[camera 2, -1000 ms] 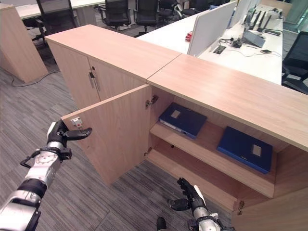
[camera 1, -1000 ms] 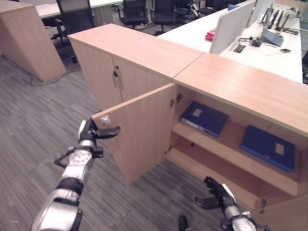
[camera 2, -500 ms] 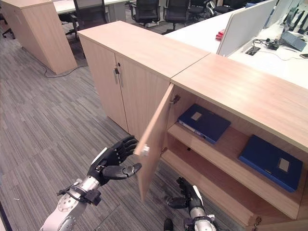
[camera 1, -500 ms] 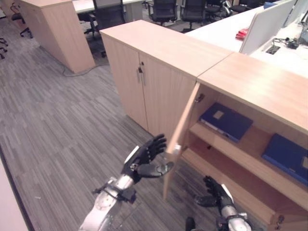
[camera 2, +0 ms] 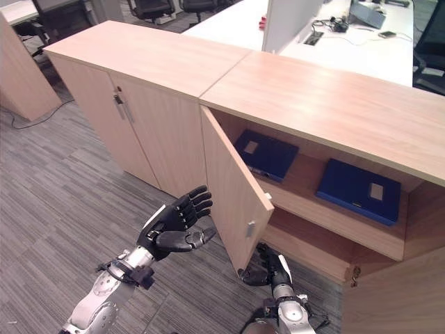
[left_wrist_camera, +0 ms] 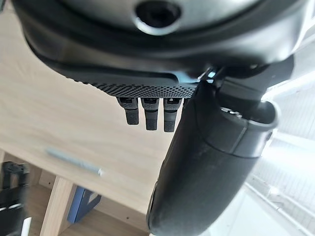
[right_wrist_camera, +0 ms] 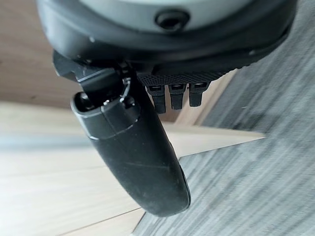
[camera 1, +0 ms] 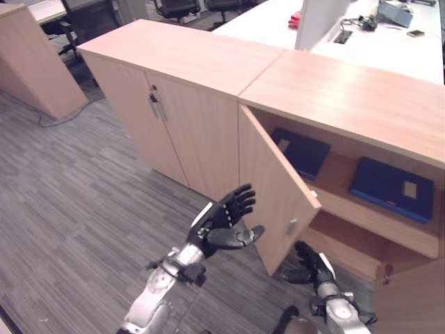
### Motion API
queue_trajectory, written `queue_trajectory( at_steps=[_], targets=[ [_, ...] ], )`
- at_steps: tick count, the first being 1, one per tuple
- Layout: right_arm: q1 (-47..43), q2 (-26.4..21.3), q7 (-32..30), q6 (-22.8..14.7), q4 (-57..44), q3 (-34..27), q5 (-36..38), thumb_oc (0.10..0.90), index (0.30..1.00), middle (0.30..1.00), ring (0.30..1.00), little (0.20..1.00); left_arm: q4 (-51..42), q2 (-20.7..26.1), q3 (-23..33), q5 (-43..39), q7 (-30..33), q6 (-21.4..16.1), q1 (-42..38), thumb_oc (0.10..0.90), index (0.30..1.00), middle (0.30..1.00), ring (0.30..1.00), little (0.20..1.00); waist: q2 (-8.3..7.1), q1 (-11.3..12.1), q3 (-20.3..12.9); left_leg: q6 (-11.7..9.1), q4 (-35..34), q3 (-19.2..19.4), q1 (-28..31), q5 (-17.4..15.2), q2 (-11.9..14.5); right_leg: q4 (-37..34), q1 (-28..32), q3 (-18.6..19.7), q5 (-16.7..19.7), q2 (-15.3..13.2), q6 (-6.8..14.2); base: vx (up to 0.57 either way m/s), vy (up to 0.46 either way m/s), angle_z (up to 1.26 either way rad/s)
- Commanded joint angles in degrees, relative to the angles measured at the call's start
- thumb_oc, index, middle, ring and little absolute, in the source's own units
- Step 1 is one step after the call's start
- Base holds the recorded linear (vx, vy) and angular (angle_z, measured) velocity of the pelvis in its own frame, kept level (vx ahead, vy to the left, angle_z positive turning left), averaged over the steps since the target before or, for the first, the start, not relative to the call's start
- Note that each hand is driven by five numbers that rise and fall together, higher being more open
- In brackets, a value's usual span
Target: Put the empty folder in the office cabinet
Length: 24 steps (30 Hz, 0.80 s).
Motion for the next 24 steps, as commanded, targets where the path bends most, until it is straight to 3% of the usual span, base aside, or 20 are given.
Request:
queue_trajectory(
  at_steps=[1,2,3,5,6,7,8,9,10,12,13,15,16,18,21,24],
  targets=[
    [-2.6,-2.4,-1.0,-3.3,-5.0,-1.4,2.9,0.800,0.900,0.900,0.900,0.900,-3.6,-2.4,0.9,-1.5,0.2,-4.1,-5.3,0.800,0.900,0.900,0.900,0.900,-0.29,-2.4,-1.4,1.0,4.9,-2.0,-0.8,-6.2,-0.9,-8.6,3.8,8.3,4.6,2.1,5.0,0.06,-0.106,-0.64],
    [-2.6,-2.5,-1.0,-3.3,-5.0,-1.4,2.9,0.800,0.900,0.900,0.900,0.900,-3.6,-2.5,1.0,-1.5,0.1,-4.2,-5.3,0.800,0.900,0.900,0.900,0.900,-0.13,-2.2,-1.4,1.0,5.0,-1.8,-0.8,-6.3,-0.7,-8.8,3.8,8.5,4.7,2.4,4.9,0.13,-0.185,-1.09],
    [-3.7,-3.6,-1.3,-3.3,-5.7,-1.0,3.5,0.800,0.900,0.900,0.900,0.900,-2.4,-3.0,1.8,-1.3,1.9,-4.5,-4.5,0.800,0.900,0.900,0.900,0.900,0.65,-4.1,-1.7,-0.4,8.9,-0.4,-0.1,-7.9,1.7,-12.7,4.6,12.6,2.9,5.5,4.7,0.11,-0.142,-1.26],
    [-4.0,-4.2,-1.5,-3.3,-6.1,-1.1,3.4,0.800,0.900,0.900,0.900,0.900,-1.8,-3.0,2.7,-0.5,2.7,-4.8,-4.5,0.800,0.900,0.900,0.900,0.900,0.73,-4.6,-1.6,-1.0,12.3,0.2,-0.6,-8.2,3.3,-13.8,4.7,14.5,1.9,6.8,3.9,0.06,-0.167,-1.18],
    [-4.7,-5.0,-2.1,-3.4,-6.9,-0.6,3.4,0.800,0.900,0.900,0.900,0.900,-1.3,-3.0,3.2,0.1,3.6,-5.3,-5.0,0.800,0.900,0.900,0.900,0.900,0.75,-4.3,-0.6,-1.8,18.5,-0.1,-3.6,-4.7,5.6,-14.5,4.2,15.7,2.1,8.4,2.3,-0.03,-0.134,-0.99],
    [-4.7,-5.0,-2.1,-3.4,-6.9,-0.6,3.4,0.800,0.900,0.900,0.900,0.900,-1.3,-3.0,3.2,0.1,3.6,-5.3,-5.0,0.800,0.900,0.900,0.900,0.900,0.83,-4.3,-0.6,-1.8,18.7,-0.2,-3.8,-4.8,5.7,-14.5,4.2,15.7,2.1,8.5,2.2,-0.02,-0.145,-1.55],
    [-5.2,-6.1,-2.5,-3.7,-7.2,-0.8,3.3,0.800,0.900,0.900,0.900,0.900,1.2,-3.6,4.5,2.2,6.0,-6.6,-5.4,0.800,0.900,0.900,0.900,0.900,0.71,-4.1,0.1,-2.6,24.4,-6.2,-5.8,-2.3,5.8,-15.5,4.3,19.6,1.6,10.6,0.8,0.17,-0.064,-1.37],
    [-4.5,-6.3,-3.1,-3.6,-7.1,-1.5,3.5,0.800,0.900,0.900,0.900,0.900,4.5,-4.6,5.8,3.8,9.0,-7.4,-5.8,0.800,0.900,0.900,0.900,0.900,0.04,-4.0,0.1,-1.9,24.8,-12.3,-7.5,-3.8,2.8,-16.2,4.7,23.7,1.4,11.3,0.6,0.16,-0.059,-1.51],
    [-4.5,-6.3,-3.1,-3.6,-7.1,-1.5,3.5,0.800,0.900,0.900,0.900,0.900,4.6,-4.7,5.8,3.8,9.0,-7.5,-5.9,0.800,0.900,0.900,0.900,0.900,-0.12,-3.9,0.0,-1.8,24.5,-12.2,-7.7,-3.5,2.6,-16.3,4.4,23.8,1.6,11.1,0.6,0.22,0.040,-1.15],
    [-3.6,-6.6,-3.2,-3.8,-7.3,-2.0,3.6,0.800,0.900,0.900,0.900,0.900,9.7,-6.6,7.4,3.9,11.6,-8.3,-7.0,0.800,0.900,0.900,0.900,0.900,-0.20,-3.2,-0.6,-1.1,18.1,-19.0,-9.3,-6.9,-1.2,-16.6,5.0,28.7,0.7,11.7,1.6,0.31,0.114,-1.54],
    [-3.9,-6.8,-3.1,-4.1,-6.5,-2.0,3.6,0.800,0.900,0.900,0.900,0.900,13.5,-6.6,9.1,5.3,13.9,-9.4,-8.6,0.800,0.900,0.900,0.900,0.900,0.15,-2.1,-0.8,-2.0,12.3,-26.2,-11.0,-4.7,-3.1,-17.3,5.9,33.2,0.5,13.0,2.3,0.40,0.119,-1.41],
    [-4.3,-6.7,-2.8,-4.2,-5.4,-1.9,3.3,0.800,0.900,0.900,0.900,0.900,18.5,-5.7,11.9,6.1,16.2,-10.4,-11.0,0.800,0.900,0.900,0.900,0.900,0.31,-1.5,-0.8,-2.7,9.1,-33.0,-11.7,-3.3,-4.3,-17.9,6.5,38.5,0.3,14.8,2.6,0.34,0.101,-1.70],
    [-3.0,-7.0,-1.1,-4.1,-5.6,-2.0,3.1,0.800,0.900,0.900,0.900,0.900,23.9,-3.6,13.8,6.2,17.8,-10.8,-14.4,0.800,0.900,0.900,0.900,0.900,0.83,-3.2,-2.0,-2.8,6.5,-32.1,-9.6,-3.1,-3.2,-18.7,6.8,40.6,0.5,15.1,3.0,0.30,0.170,-2.24],
    [-2.0,-7.6,-0.4,-4.1,-5.8,-2.4,2.9,0.800,0.900,0.900,0.900,0.900,28.2,-1.3,15.1,8.4,19.2,-10.8,-16.9,0.800,0.900,0.900,0.900,0.900,1.34,-4.3,-2.9,-2.5,3.9,-29.2,-6.7,-2.9,-2.4,-19.3,7.3,42.2,0.7,14.9,3.4,0.23,0.165,-2.03],
    [-0.3,-7.4,1.3,-3.8,-7.4,-2.9,2.8,0.800,0.900,0.900,0.900,0.900,36.8,3.7,17.4,8.7,20.2,-9.7,-21.9,0.800,0.900,0.900,0.900,0.900,1.21,-7.0,-4.3,-2.0,-0.2,-23.6,-2.2,-2.6,-2.2,-19.1,6.6,43.6,1.8,14.4,4.8,0.16,0.148,-1.45],
    [0.0,-7.1,1.8,-3.7,-6.7,-3.1,2.3,0.800,0.900,0.900,0.900,0.900,40.7,6.8,18.8,10.4,20.6,-9.6,-24.3,0.800,0.900,0.900,0.900,0.900,0.49,-7.7,-4.5,-1.2,-0.8,-20.3,-0.8,-3.5,-2.7,-19.1,5.6,44.2,3.1,13.7,6.2,0.05,0.142,-0.45]
  ],
)
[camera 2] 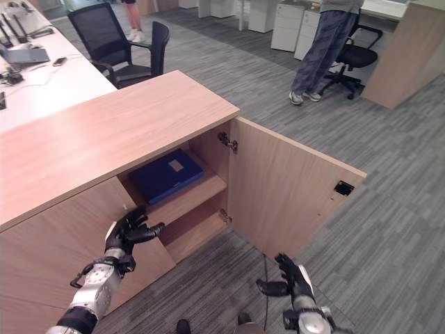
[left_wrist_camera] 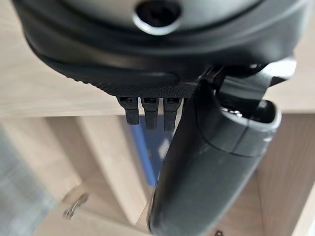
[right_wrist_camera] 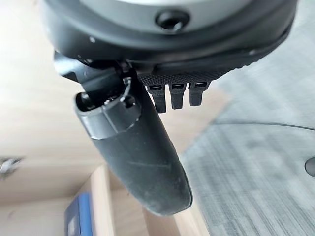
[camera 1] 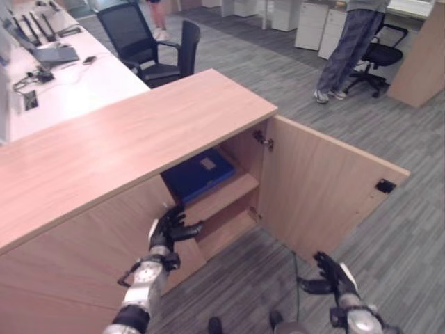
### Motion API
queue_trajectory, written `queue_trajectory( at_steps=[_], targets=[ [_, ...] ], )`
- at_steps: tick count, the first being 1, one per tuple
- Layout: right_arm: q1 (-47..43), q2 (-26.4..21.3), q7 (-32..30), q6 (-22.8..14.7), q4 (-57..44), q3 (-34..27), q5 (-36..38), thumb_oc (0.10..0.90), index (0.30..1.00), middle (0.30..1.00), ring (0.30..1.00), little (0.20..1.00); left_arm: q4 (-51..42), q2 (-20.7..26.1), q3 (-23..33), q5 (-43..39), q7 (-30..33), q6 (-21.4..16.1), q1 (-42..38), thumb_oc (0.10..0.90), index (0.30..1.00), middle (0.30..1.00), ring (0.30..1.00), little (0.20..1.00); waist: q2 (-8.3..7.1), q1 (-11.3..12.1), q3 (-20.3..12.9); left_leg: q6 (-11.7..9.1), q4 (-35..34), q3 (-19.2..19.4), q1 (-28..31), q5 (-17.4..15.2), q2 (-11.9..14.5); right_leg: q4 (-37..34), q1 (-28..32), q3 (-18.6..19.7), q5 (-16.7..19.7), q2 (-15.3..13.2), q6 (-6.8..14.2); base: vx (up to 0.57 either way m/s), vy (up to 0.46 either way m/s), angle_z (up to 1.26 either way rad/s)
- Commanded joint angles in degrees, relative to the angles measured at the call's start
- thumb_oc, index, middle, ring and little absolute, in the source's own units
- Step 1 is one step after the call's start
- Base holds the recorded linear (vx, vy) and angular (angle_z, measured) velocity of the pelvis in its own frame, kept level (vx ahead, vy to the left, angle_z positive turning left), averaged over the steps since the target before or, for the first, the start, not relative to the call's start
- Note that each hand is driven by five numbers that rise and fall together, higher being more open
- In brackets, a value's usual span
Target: Put the empty folder in the office cabinet
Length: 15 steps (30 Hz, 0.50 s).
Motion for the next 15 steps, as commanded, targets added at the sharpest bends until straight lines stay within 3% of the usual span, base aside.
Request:
queue_trajectory(
  at_steps=[1,5,7,8,10,11,12,15],
  targets=[
    [-5.3,-2.3,1.4,-4.3,-1.3,0.3,-0.4,0.800,0.900,0.900,0.900,0.900,-4.7,3.8,8.1,0.1,4.7,-7.1,-6.2,0.800,0.900,0.900,0.900,0.900,2.78,1.8,-3.2,-4.7,-1.6,-1.2,6.6,-4.1,4.9,1.7,-3.0,0.7,-1.3,2.7,2.8,0.00,0.085,-0.67],
    [-4.6,-0.9,1.5,-3.9,-1.0,-1.0,-0.6,0.800,0.900,0.900,0.900,0.900,-11.4,0.7,8.5,0.3,3.4,-7.9,-0.6,0.800,0.900,0.900,0.900,0.900,1.91,2.7,-3.2,-3.8,-1.6,0.4,7.0,-5.2,4.2,1.7,-4.1,-0.1,0.2,1.9,4.0,-0.03,0.073,-0.14],
    [-4.8,1.0,0.9,-3.5,0.0,-2.7,-0.7,0.800,0.900,0.900,0.900,0.900,-20.6,-3.9,6.7,0.6,0.4,-7.7,6.5,0.800,0.900,0.900,0.900,0.900,1.58,4.2,-2.0,-2.9,-1.6,0.4,6.6,-5.5,3.8,6.4,-6.1,-3.8,0.0,1.0,4.7,-0.09,0.043,-0.06],
    [-4.8,1.0,0.9,-3.5,0.0,-2.7,-0.7,0.800,0.900,0.900,0.900,0.900,-20.6,-3.9,6.7,0.6,0.4,-7.7,6.5,0.800,0.900,0.900,0.900,0.900,1.58,4.2,-2.0,-2.9,-1.6,0.4,6.6,-5.5,3.8,6.4,-6.1,-3.8,0.0,1.0,4.7,-0.11,-0.013,0.10],
    [-6.2,1.9,0.2,-3.2,0.6,-2.6,-1.1,0.800,0.900,0.900,0.900,0.900,-24.2,-5.6,5.4,-0.9,-1.5,-6.8,9.8,0.800,0.900,0.900,0.900,0.900,2.08,6.6,-0.8,-3.0,-1.6,1.9,6.2,-5.1,4.6,9.5,-7.9,-12.3,1.1,-2.2,5.2,-0.12,-0.042,-0.02],
    [-6.2,1.9,0.2,-3.2,0.6,-2.6,-1.1,0.800,0.900,0.900,0.900,0.900,-24.4,-5.6,5.4,-0.9,-1.5,-6.7,9.9,0.800,0.900,0.900,0.900,0.900,2.12,6.4,-0.8,-3.1,-1.6,1.6,6.3,-5.1,4.7,9.8,-7.8,-12.6,0.9,-2.2,5.2,-0.18,-0.073,-0.49],
    [-7.1,2.7,0.2,-2.9,0.5,-2.2,-1.5,0.800,0.900,0.900,0.900,0.900,-26.7,-6.3,4.6,-1.5,-4.4,-5.7,13.8,0.800,0.900,0.900,0.900,0.900,2.67,8.6,-0.6,-3.1,-1.6,2.8,5.3,-4.8,5.2,11.3,-7.4,-21.2,0.9,-5.6,4.1,-0.13,-0.088,-0.48],
    [-7.1,3.1,0.6,-2.8,1.0,-2.2,-1.7,0.800,0.900,0.900,0.900,0.900,-28.0,-5.9,3.5,-1.2,-7.0,-5.0,16.3,0.800,0.900,0.900,0.900,0.900,2.26,9.1,-1.1,-3.2,-1.6,2.4,4.8,-4.2,5.1,9.3,-6.0,-21.2,1.1,-5.9,3.8,-0.03,-0.091,-0.21]
  ],
)
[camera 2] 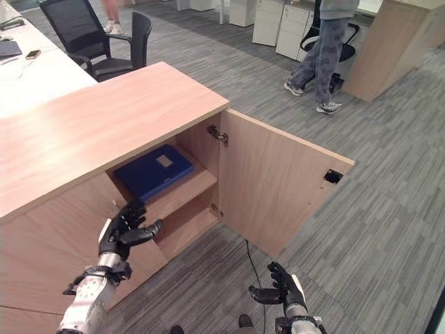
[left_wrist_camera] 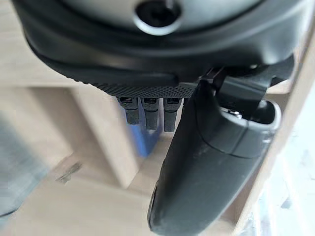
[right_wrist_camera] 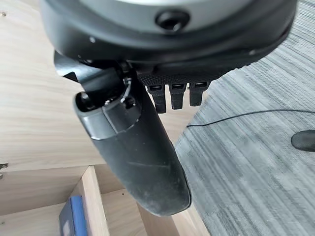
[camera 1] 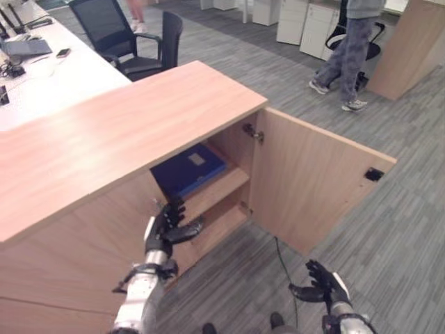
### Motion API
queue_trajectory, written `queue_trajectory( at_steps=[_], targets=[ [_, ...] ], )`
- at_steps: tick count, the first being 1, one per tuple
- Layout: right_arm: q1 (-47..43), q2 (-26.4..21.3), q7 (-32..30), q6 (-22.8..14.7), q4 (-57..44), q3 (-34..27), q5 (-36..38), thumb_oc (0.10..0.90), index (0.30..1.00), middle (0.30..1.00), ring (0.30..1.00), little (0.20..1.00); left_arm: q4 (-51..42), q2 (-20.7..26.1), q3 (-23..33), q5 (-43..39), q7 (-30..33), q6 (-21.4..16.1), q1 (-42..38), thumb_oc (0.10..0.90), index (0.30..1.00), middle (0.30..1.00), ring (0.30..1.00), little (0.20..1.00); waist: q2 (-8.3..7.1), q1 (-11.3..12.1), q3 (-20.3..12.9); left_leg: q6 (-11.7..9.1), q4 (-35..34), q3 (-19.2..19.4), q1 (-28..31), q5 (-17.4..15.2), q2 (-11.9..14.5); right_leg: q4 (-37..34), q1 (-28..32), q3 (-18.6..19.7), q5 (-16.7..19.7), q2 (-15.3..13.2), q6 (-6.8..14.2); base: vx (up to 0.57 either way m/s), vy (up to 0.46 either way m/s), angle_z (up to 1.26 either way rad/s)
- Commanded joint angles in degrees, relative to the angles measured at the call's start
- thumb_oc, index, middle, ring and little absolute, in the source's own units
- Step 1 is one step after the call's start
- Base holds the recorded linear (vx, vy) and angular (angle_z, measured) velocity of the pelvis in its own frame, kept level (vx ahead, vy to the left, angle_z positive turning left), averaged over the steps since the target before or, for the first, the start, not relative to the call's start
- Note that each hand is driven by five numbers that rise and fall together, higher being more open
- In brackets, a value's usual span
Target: Put the empty folder in the office cabinet
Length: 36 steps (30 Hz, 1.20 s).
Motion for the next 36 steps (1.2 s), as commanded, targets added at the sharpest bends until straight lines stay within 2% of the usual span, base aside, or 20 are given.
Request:
queue_trajectory(
  at_steps=[1,3,5,13,18,19,22,23,25,30,36],
  targets=[
    [-2.2,-0.2,0.4,-3.4,-3.9,-2.0,-0.8,0.800,0.900,0.900,0.900,0.900,-4.2,2.3,1.5,0.2,-6.6,-3.5,-3.0,0.800,0.900,0.900,0.900,0.900,0.70,1.2,-2.6,-3.5,-0.1,-2.7,3.5,-5.9,1.5,-0.2,0.6,6.3,1.3,-0.3,4.4,0.04,-0.062,0.02],
    [-2.0,-0.5,0.8,-3.4,-3.6,-2.0,-0.8,0.800,0.900,0.900,0.900,0.900,-4.4,2.4,1.4,0.0,-7.6,-3.3,-1.7,0.800,0.900,0.900,0.900,0.900,0.79,1.6,-3.1,-3.7,-0.1,-2.2,3.4,-5.6,1.6,-2.0,1.2,6.3,1.8,-0.1,4.5,0.02,-0.094,-0.04],
    [-2.1,-1.1,1.6,-3.5,-2.9,-1.5,-0.7,0.800,0.900,0.900,0.900,0.900,-4.9,2.4,1.2,-1.6,-10.0,-2.3,1.2,0.800,0.900,0.900,0.900,0.900,1.10,2.3,-3.9,-4.3,-0.1,-1.9,3.6,-5.3,2.4,-6.7,3.3,6.1,2.5,1.4,4.3,0.02,-0.162,-0.23],
    [-3.5,-2.8,1.0,-3.5,-0.6,-2.6,0.6,0.800,0.900,0.900,0.900,0.900,-4.6,1.4,1.5,-5.5,-12.1,-0.5,4.8,0.800,0.900,0.900,0.900,0.900,2.11,2.7,-4.0,-5.6,-0.1,-2.9,3.9,-4.0,4.6,-8.1,4.7,6.9,1.4,4.0,3.3,0.01,-0.119,-0.17],
    [-9.8,-9.1,-3.0,-4.3,4.2,-7.3,1.7,0.800,0.900,0.900,0.900,0.900,-4.8,2.4,1.2,-7.0,-13.4,0.4,6.1,0.800,0.900,0.900,0.900,0.900,2.66,3.6,-4.2,-6.4,-0.1,-3.9,4.0,-2.9,5.8,-8.6,6.2,6.0,0.2,5.4,2.5,0.02,-0.099,0.03],
    [-10.0,-9.2,-3.0,-4.4,4.4,-7.4,1.7,0.800,0.900,0.900,0.900,0.900,-4.8,2.4,1.2,-7.0,-13.4,0.5,6.1,0.800,0.900,0.900,0.900,0.900,2.73,3.6,-4.2,-6.4,-0.1,-3.9,4.0,-2.9,5.9,-8.5,6.3,5.9,0.2,5.4,2.5,0.02,-0.064,0.11],
    [-14.2,-14.3,-5.8,-4.8,8.4,-10.9,3.5,0.800,0.900,0.900,0.900,0.900,-4.9,3.5,0.4,-7.5,-14.3,1.1,6.0,0.800,0.900,0.900,0.900,0.900,2.81,4.2,-4.0,-6.8,-0.1,-4.2,3.8,-2.4,6.3,-8.6,7.1,4.7,-0.5,5.7,2.3,0.01,-0.064,0.09],
    [-16.5,-17.5,-6.6,-5.0,10.5,-12.6,5.1,0.800,0.900,0.900,0.900,0.900,-4.6,4.3,-0.1,-7.3,-14.7,1.2,5.8,0.800,0.900,0.900,0.900,0.900,2.68,4.5,-4.1,-7.0,-0.1,-4.1,3.6,-2.2,6.4,-8.6,7.5,3.8,-0.9,5.9,2.3,0.01,-0.054,0.12],
    [-19.1,-20.3,-6.6,-5.0,13.0,-13.0,6.2,0.800,0.900,0.900,0.900,0.900,-4.5,4.8,-0.7,-7.5,-15.0,1.3,5.6,0.800,0.900,0.900,0.900,0.900,2.63,4.6,-3.9,-7.2,-0.1,-4.0,3.7,-2.2,6.4,-8.6,8.0,3.1,-1.1,6.0,2.3,0.00,-0.046,0.24],
    [-25.0,-23.4,-6.4,-4.8,13.6,-10.6,7.0,0.800,0.900,0.900,0.900,0.900,-4.0,5.4,-2.0,-7.6,-15.2,1.7,5.8,0.800,0.900,0.900,0.900,0.900,2.37,5.2,-4.0,-7.5,-0.1,-3.8,4.3,-2.2,6.8,-8.6,8.7,2.5,-1.3,6.1,2.1,0.01,-0.027,0.09],
    [-29.7,-22.8,-6.6,-4.9,12.6,-7.5,7.3,0.800,0.900,0.900,0.900,0.900,-3.3,5.3,-3.0,-7.3,-14.9,1.9,5.3,0.800,0.900,0.900,0.900,0.900,2.22,6.0,-4.2,-7.6,-0.1,-3.9,4.3,-2.3,7.0,-8.6,9.0,2.1,-1.4,6.2,2.0,0.01,-0.009,0.05]
  ],
)
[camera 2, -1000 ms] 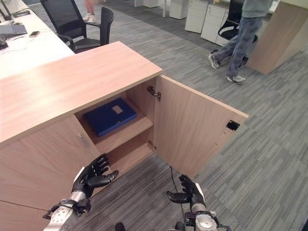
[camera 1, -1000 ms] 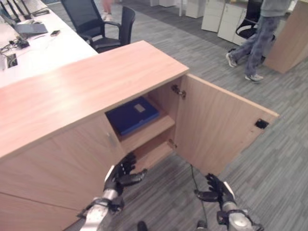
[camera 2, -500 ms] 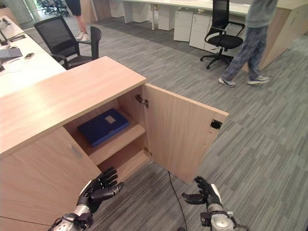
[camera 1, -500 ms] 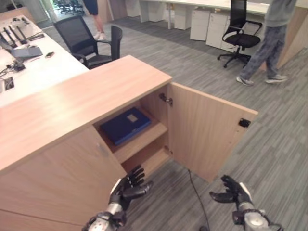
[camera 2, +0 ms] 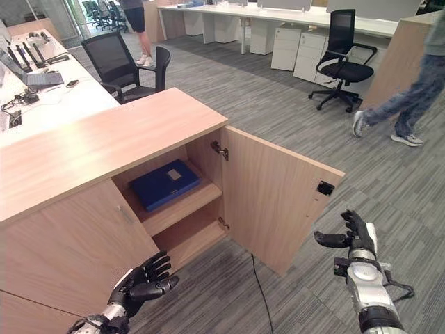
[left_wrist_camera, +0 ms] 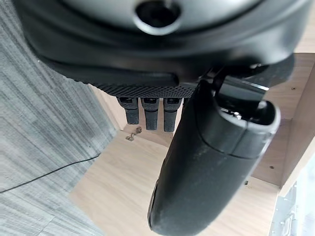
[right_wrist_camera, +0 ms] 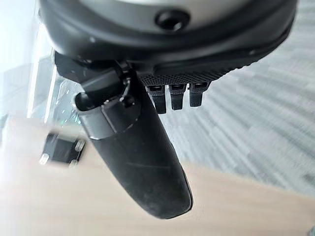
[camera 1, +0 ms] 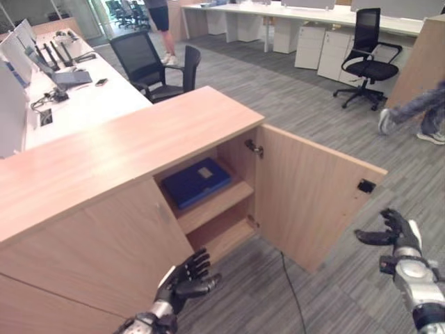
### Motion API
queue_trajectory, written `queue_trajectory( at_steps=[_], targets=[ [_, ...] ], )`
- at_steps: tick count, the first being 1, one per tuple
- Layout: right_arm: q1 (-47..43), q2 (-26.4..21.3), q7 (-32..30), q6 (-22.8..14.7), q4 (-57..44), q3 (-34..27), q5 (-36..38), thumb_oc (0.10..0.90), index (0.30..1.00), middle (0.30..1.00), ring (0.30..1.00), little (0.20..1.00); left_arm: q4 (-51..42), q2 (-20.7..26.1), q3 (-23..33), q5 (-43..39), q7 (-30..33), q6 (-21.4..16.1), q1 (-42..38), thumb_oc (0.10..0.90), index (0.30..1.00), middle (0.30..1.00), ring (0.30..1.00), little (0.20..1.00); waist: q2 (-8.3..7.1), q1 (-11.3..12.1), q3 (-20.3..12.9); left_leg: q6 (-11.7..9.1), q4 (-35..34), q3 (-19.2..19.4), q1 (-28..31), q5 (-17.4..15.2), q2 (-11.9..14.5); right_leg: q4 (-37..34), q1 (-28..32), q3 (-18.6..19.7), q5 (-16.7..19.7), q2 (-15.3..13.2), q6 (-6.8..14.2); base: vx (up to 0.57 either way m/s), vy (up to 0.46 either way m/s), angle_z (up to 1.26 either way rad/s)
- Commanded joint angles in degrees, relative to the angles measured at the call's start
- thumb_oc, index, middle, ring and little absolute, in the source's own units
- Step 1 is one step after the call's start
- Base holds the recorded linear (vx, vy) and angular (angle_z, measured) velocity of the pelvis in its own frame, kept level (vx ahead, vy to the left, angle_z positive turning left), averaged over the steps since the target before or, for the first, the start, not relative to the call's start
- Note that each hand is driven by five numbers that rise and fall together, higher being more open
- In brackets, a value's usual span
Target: Put the empty folder in the office cabinet
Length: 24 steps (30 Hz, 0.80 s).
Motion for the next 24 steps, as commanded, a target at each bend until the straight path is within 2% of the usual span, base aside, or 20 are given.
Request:
queue_trajectory(
  at_steps=[1,13,17,24],
  targets=[
    [-9.7,-1.8,-0.8,-4.8,-2.4,-0.1,0.9,0.800,0.900,0.900,0.900,0.900,-3.3,2.1,0.0,-2.6,-1.5,-4.0,-5.9,0.800,0.900,0.900,0.900,0.900,-2.55,1.9,-0.6,-2.2,0.2,-0.5,2.3,-4.0,1.0,0.5,1.0,-0.7,-5.9,0.0,2.6,0.00,0.000,0.00],
    [-13.7,3.9,1.5,-4.0,-9.3,7.2,-1.0,0.800,0.900,0.900,0.900,0.900,-2.2,1.8,-0.7,-1.5,-0.8,-3.8,-5.8,0.800,0.900,0.900,0.900,0.900,-2.87,3.6,-0.8,-2.2,0.2,-1.8,2.3,-4.5,0.4,0.5,2.0,-1.7,-5.7,-0.7,2.4,0.01,0.000,0.06],
    [-15.7,5.1,1.7,-3.8,-8.6,9.1,-1.2,0.800,0.900,0.900,0.900,0.900,-2.3,2.0,-1.2,-1.3,-1.1,-3.7,-5.8,0.800,0.900,0.900,0.900,0.900,-3.00,4.4,-0.9,-2.2,0.2,-2.6,2.1,-4.6,0.1,0.5,2.3,-2.3,-5.6,-1.0,2.6,0.01,0.006,0.04],
    [-12.9,7.4,4.3,-4.5,-16.5,10.7,-1.0,0.800,0.900,0.900,0.900,0.900,-2.1,1.7,-0.9,-0.6,-0.7,-4.0,-6.4,0.800,0.900,0.900,0.900,0.900,-3.07,4.6,-0.9,-2.2,0.2,-4.0,1.8,-4.8,-0.3,0.5,2.3,-2.6,-5.5,-1.5,2.6,0.00,0.003,0.08]
  ],
)
